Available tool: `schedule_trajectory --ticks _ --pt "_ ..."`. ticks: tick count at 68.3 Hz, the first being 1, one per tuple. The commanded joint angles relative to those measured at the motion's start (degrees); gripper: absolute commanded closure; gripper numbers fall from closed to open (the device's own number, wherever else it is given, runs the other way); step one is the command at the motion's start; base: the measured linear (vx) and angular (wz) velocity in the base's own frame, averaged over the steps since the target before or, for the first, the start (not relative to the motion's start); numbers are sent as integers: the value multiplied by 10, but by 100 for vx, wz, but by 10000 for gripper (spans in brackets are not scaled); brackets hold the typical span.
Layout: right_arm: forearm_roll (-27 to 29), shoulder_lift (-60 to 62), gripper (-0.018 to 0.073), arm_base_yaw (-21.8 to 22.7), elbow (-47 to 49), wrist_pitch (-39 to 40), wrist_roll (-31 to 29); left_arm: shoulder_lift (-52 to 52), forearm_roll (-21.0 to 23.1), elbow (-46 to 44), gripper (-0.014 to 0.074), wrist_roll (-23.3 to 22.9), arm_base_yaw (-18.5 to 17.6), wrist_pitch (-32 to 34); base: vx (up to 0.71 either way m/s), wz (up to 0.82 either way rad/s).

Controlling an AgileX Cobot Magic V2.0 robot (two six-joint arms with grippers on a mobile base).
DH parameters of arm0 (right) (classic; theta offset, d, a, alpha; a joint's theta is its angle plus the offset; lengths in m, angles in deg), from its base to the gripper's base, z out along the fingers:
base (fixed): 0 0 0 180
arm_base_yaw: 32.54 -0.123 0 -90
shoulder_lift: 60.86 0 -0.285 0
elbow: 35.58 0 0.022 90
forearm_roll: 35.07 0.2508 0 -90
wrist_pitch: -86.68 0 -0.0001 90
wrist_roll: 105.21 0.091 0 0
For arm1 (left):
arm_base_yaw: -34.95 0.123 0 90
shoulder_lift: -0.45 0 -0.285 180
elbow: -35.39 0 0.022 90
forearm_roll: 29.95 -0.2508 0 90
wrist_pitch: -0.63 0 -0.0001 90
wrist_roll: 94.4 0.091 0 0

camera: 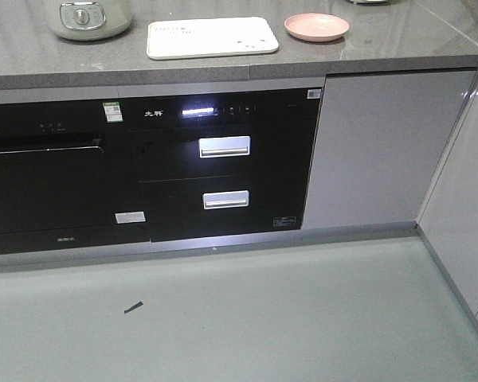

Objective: Transfer vegetables to tray and serve
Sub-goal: 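Drive the base toward the counter with the pot, tray and plate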

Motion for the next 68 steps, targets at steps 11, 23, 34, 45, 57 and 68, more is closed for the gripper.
schedule_trajectory --ticks 11,23,34,45,57,68 --pt "-1 1 566 3 -5 42 -2 9 5 15 604 -5 1 41 19 -1" --pt "-1 1 566 3 -5 42 -2 9 5 15 604 -5 1 41 19 2" --pt "-1 1 566 3 -5 42 -2 9 5 15 604 -5 1 41 20 5" --pt "-1 1 566 3 -5 42 -2 9 5 15 604 -5 1 41 21 6" --pt "-1 1 566 3 -5 42 -2 9 5 15 604 -5 1 41 22 7" --pt "-1 1 566 3 -5 42 -2 9 5 15 604 -5 1 41 22 7"
